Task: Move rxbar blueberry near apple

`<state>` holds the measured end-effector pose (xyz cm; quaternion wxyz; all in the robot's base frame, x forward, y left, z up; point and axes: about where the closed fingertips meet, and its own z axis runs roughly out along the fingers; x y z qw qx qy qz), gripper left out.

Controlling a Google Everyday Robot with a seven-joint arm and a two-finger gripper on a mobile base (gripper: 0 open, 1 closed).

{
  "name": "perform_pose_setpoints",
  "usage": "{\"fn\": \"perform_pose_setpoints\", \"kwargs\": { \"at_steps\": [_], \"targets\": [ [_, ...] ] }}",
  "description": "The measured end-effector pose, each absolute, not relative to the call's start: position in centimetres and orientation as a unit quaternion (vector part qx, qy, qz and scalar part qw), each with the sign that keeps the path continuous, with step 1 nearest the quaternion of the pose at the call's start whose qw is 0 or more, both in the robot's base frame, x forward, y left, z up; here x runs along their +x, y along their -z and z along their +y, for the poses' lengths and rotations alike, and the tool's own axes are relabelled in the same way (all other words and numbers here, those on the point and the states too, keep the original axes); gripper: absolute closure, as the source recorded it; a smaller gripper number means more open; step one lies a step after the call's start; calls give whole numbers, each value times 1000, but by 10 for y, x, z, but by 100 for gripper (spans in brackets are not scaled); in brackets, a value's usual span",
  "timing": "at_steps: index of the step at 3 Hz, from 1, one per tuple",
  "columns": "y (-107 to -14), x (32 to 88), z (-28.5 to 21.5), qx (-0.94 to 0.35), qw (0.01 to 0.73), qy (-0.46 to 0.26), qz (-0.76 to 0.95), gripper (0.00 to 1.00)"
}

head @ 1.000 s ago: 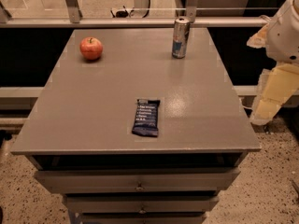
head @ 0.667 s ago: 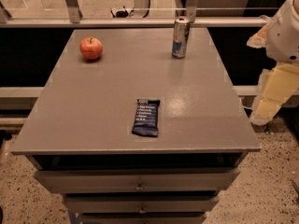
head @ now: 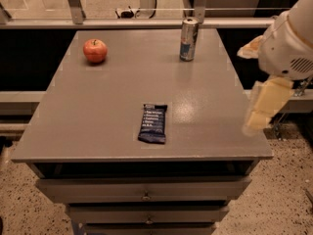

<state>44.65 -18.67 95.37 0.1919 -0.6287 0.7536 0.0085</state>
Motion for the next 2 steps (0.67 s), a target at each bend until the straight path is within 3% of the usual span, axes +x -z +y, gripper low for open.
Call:
{"fn": "perform_pose_setpoints", "kwargs": {
  "at_steps": [2],
  "targets": [
    [-912,472,-104,-656,263,-114,698,0]
  ]
}}
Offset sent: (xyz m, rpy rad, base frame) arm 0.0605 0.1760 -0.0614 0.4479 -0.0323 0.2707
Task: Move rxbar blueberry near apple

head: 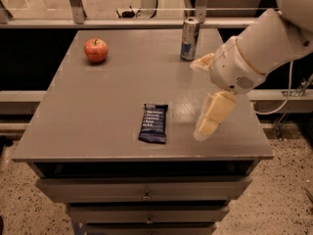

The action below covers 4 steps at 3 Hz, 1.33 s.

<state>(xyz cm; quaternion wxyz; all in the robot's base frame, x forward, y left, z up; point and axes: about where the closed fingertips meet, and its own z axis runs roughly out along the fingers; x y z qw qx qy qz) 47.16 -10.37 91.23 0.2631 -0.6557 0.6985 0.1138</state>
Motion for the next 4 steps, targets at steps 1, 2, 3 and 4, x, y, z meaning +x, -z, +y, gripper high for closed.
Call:
{"fn": "perform_pose_setpoints", "kwargs": {
  "at_steps": [1,2,3,4],
  "targets": [
    [-898,487,-59,-663,296,-147,671,0],
    [-876,498,-34,-660,309,-169,664,0],
    [-858,501,-21,-653,311,-184,666,0],
    [-849,499,-15,-648,310,-196,668,15]
  ]
}}
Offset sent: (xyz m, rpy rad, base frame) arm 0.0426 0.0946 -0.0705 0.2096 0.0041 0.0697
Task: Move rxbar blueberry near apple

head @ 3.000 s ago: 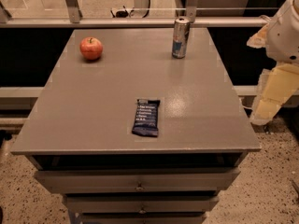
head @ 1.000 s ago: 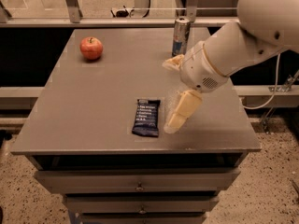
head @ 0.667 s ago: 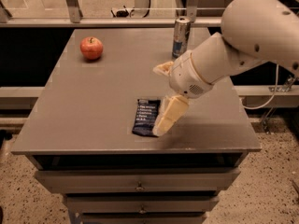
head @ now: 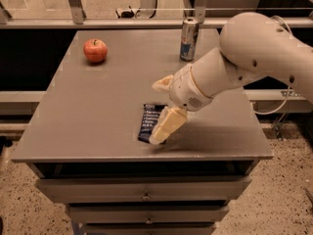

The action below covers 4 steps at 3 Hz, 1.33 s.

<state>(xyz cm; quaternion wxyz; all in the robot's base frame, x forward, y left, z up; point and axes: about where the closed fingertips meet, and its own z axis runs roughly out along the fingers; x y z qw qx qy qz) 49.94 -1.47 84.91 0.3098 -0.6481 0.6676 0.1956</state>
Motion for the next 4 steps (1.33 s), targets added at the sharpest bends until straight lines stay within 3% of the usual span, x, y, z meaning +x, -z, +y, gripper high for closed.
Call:
{"fn": "perform_pose_setpoints", "kwargs": {
  "at_steps": [1,2,3,4],
  "targets": [
    [-841,494,-10,-645,308,-207,668,39],
    [-827,484,-7,-635,296,-224,677,78],
    [-831,484,-7,-635,296,-224,677,100],
    [-832,484,-7,-635,296,-224,677,100]
  ]
}}
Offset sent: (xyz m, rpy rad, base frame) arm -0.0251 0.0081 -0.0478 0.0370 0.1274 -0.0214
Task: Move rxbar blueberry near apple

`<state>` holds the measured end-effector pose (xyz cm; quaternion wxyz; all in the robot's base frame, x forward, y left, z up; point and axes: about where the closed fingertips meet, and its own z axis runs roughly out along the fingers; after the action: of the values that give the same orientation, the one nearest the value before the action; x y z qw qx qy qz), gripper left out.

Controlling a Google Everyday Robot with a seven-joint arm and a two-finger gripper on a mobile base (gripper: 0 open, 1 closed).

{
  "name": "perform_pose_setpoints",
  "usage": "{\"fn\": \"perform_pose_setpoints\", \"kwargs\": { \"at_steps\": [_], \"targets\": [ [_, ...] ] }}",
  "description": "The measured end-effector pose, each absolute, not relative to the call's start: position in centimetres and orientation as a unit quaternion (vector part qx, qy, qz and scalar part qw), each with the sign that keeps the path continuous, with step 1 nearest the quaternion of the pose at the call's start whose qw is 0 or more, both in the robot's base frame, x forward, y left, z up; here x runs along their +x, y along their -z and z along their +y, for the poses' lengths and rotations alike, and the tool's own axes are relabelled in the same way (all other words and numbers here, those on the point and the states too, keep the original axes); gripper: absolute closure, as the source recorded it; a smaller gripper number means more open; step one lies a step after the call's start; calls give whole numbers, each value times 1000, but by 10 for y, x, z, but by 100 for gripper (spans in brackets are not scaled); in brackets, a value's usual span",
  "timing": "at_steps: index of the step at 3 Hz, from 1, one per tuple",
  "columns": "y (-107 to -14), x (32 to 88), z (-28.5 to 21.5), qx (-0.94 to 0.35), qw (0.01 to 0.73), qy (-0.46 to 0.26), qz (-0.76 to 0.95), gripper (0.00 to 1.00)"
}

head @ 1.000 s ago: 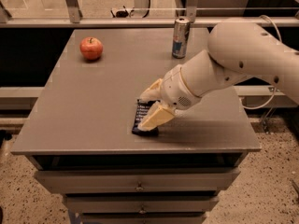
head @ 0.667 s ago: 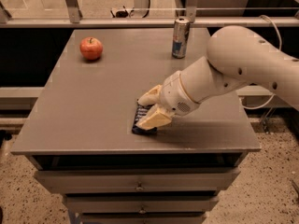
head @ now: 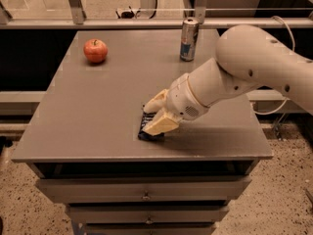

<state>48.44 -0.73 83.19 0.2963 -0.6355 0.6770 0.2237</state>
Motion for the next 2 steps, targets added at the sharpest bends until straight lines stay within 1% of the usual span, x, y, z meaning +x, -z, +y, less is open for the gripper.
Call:
{"fn": "perform_pose_setpoints", "kwargs": {
  "at_steps": [2],
  "targets": [
    [-892,503,-12,-652,352,-190,644,100]
  ]
}}
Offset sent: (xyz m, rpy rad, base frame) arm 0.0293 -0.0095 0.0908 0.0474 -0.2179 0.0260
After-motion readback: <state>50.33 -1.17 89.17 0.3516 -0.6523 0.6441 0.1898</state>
